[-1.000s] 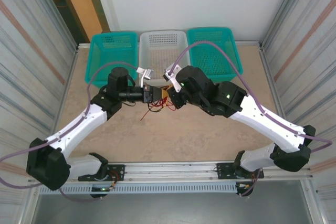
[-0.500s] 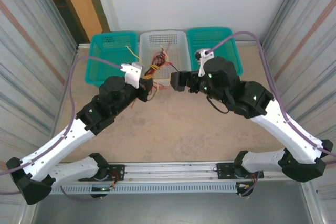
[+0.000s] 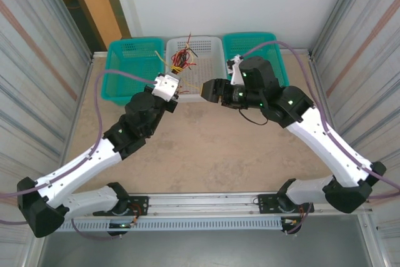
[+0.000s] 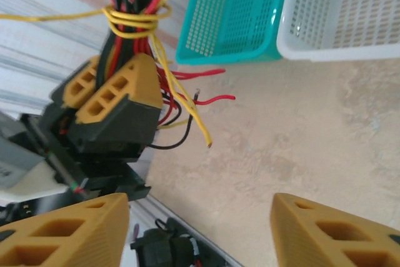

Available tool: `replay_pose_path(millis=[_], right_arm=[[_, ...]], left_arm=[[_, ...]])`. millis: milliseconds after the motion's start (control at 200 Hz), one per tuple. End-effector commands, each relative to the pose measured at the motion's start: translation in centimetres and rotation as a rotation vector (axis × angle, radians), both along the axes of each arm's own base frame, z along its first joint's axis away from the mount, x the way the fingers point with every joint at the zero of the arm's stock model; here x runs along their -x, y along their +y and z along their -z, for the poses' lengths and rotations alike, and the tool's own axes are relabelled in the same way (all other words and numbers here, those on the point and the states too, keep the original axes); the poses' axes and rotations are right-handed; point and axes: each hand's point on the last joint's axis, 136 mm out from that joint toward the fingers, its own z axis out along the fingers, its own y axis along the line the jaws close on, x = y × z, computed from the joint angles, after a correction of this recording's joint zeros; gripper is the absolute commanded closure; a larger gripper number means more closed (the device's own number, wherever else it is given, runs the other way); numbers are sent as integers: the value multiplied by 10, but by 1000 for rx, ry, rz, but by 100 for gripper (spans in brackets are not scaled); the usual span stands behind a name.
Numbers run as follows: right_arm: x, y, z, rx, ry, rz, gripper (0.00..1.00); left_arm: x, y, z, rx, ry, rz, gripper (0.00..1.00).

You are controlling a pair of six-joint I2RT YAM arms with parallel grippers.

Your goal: Untangle the cables

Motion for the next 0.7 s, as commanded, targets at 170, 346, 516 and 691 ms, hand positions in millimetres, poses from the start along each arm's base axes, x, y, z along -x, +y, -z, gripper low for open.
replay_pose_path(millis=[170, 346, 516, 691], right_arm=[[-4, 34, -10, -75, 3, -92, 58], [-7, 43, -18, -118, -12, -113, 60], [-10, 49, -24, -158, -23, -122, 66], [-14, 52, -21, -169, -17, -119, 86]], left_arm=[[18, 6, -34, 135, -29, 64, 100], [23, 7, -35, 139, -24, 86, 100], [25, 12, -34, 169, -10, 96, 100], [26, 15, -32, 193, 4, 104, 100]])
